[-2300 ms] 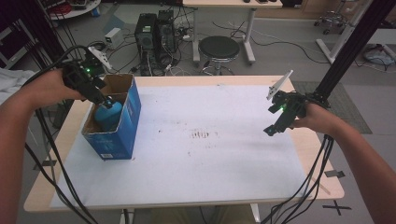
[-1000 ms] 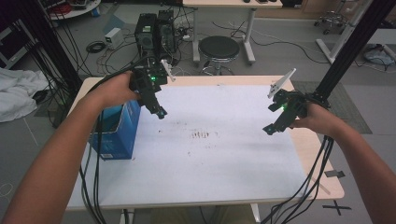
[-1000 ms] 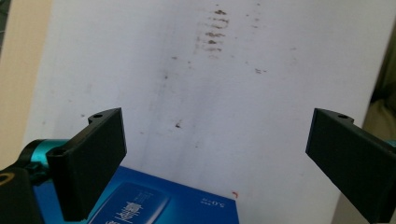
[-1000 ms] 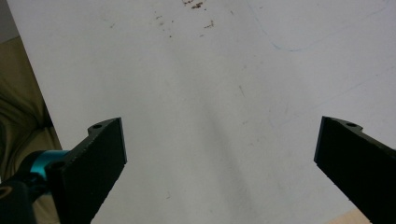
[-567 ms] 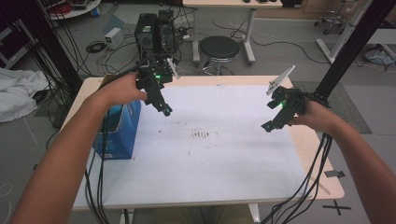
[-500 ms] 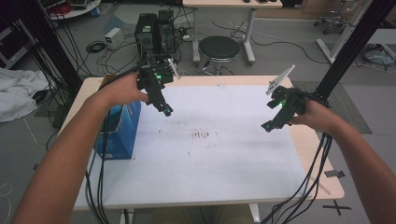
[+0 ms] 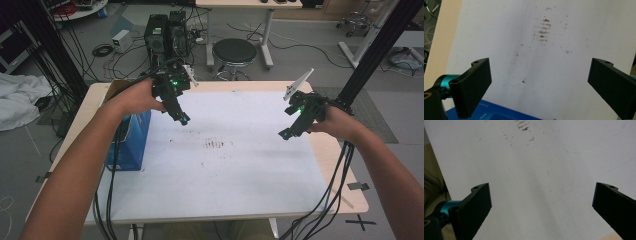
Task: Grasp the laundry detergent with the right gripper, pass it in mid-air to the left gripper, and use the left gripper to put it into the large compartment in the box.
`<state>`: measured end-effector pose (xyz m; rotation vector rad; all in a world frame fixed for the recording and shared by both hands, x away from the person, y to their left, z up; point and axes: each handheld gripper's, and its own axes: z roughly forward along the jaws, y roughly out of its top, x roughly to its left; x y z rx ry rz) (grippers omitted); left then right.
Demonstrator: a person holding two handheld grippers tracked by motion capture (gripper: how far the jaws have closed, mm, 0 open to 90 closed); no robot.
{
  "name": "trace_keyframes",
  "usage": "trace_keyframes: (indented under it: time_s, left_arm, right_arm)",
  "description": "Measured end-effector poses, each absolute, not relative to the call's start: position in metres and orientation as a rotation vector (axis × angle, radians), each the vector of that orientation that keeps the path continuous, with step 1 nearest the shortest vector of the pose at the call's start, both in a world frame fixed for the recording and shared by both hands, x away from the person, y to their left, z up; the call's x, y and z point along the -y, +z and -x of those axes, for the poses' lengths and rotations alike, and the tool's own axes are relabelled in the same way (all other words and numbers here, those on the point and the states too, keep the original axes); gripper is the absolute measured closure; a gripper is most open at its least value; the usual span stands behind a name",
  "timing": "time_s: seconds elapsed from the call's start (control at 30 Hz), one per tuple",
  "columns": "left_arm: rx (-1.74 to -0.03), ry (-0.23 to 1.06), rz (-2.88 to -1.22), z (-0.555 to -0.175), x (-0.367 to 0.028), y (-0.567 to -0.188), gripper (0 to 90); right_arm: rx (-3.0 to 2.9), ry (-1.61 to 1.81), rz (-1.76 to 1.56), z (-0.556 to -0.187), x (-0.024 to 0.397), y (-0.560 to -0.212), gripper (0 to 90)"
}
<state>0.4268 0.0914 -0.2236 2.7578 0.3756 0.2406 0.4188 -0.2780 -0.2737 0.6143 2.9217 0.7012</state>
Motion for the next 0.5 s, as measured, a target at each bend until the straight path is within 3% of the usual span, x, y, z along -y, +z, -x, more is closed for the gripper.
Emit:
trace_keyframes:
  time_s: [0.5]
  left_arm:
    - [-0.356, 0.250, -2.767, -0.4258, -0.0887, -0.2244, 5.1]
  right_arm:
    - [-2.921, 0.700, -0.602, -0.4186, 0.2773, -0.2739, 1.3]
